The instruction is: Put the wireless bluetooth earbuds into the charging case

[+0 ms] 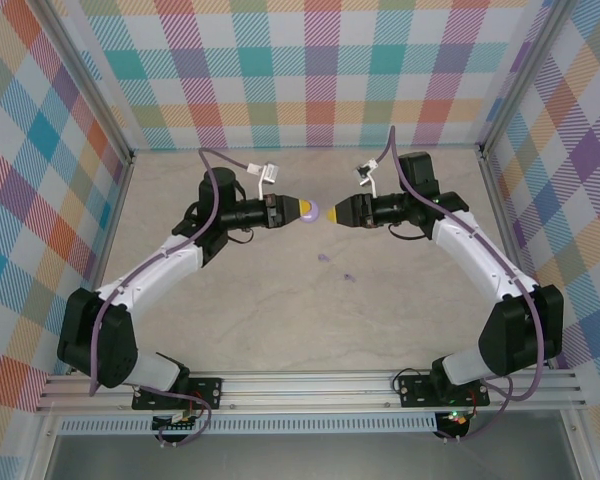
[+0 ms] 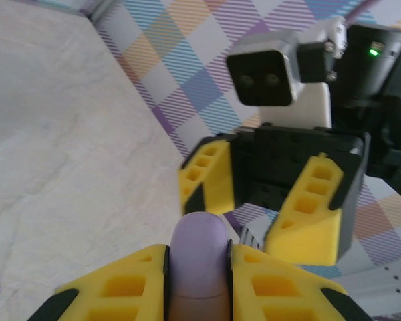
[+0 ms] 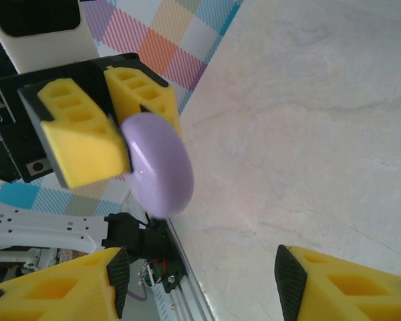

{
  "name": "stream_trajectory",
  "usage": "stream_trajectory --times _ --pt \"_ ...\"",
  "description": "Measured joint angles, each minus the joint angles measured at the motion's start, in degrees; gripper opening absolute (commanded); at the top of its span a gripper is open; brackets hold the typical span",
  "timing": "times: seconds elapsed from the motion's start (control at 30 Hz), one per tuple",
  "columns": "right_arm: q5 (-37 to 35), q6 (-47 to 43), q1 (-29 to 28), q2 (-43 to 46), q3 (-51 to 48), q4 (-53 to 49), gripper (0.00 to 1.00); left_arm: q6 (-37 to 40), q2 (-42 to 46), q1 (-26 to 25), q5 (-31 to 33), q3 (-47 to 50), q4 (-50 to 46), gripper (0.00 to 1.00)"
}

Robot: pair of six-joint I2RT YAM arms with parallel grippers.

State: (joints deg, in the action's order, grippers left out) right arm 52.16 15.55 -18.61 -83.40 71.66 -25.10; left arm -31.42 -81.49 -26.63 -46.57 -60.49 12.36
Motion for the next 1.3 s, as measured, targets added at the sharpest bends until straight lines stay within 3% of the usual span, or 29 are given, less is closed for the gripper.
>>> stream_trajectory --times 0.57,0.97,1.17,1.3 --pt "5.5 -1.0 -2.6 1.5 0.0 -0.1 0.55 2.6 1.1 -3.7 -0.9 -1.5 -1.6 0.22" --pt "6.5 -0.7 -3.7 1.4 0.0 1.4 0.32 2.8 1.6 -4.4 -0.8 -1.7 -1.8 0.23" --pt "6.6 -0.9 -3.7 1.6 0.0 1.5 0.29 3.7 2.2 -4.4 -0.7 -1.7 -2.2 0.23" --pt "6.4 -1.3 -3.8 2.0 0.1 1.3 0.25 4.4 2.3 -4.4 -0.8 -2.0 -2.8 0.4"
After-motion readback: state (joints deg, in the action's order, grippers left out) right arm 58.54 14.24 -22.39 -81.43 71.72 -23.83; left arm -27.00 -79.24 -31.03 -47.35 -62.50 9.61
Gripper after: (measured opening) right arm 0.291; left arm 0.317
